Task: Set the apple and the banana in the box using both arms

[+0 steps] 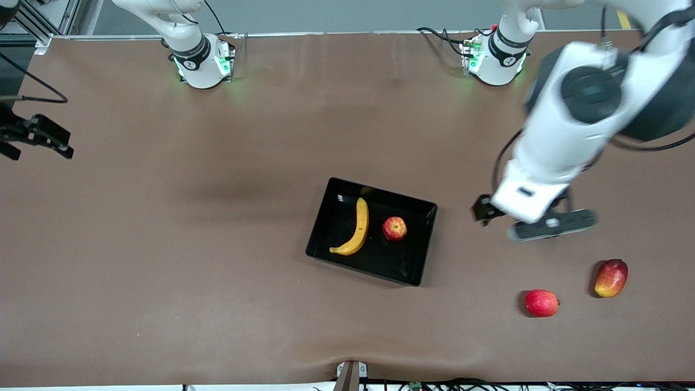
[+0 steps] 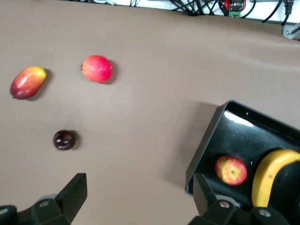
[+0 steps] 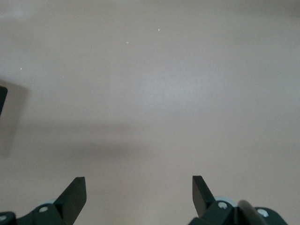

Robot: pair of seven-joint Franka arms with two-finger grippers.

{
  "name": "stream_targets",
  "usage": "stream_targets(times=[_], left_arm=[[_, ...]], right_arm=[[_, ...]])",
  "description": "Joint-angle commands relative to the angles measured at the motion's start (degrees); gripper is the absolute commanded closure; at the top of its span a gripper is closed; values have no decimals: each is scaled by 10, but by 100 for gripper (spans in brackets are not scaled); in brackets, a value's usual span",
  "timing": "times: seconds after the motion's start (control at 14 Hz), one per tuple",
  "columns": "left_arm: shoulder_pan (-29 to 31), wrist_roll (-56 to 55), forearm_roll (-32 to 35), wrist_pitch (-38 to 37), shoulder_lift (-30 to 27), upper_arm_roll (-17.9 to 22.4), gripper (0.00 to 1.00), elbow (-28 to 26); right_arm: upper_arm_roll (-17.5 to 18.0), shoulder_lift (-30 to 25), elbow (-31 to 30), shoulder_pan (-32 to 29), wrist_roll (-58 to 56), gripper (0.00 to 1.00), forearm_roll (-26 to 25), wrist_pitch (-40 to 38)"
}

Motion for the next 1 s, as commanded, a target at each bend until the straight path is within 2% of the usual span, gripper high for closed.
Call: stream_targets(times=[0.0, 0.29, 0.36, 0.43, 0.64, 0.71, 0.93], left_arm=[[37, 56, -41, -38, -65, -2, 0, -31], [104, 145, -71, -64, -131, -1, 0, -67], [105, 162, -84, -64, -153, 7, 0, -87], [98, 168, -92, -64, -172, 31, 0, -105], [23, 187, -123, -63, -228, 130, 0, -171], [12, 202, -123, -63, -238, 143, 0, -183], [7, 207, -123, -64, -265, 144, 0, -212]], right_arm=[[-1, 15, 9, 7, 11, 0, -16, 19], [-1, 43, 19, 7, 11, 0, -9, 59], [0, 49, 23, 6, 11, 0, -7, 60], [0, 54, 24, 6, 11, 0, -8, 60], [0, 55, 27, 10, 11, 0, -8, 60], [-1, 55, 28, 10, 12, 0, -8, 59], [-1, 54, 34, 5, 7, 0, -8, 53]])
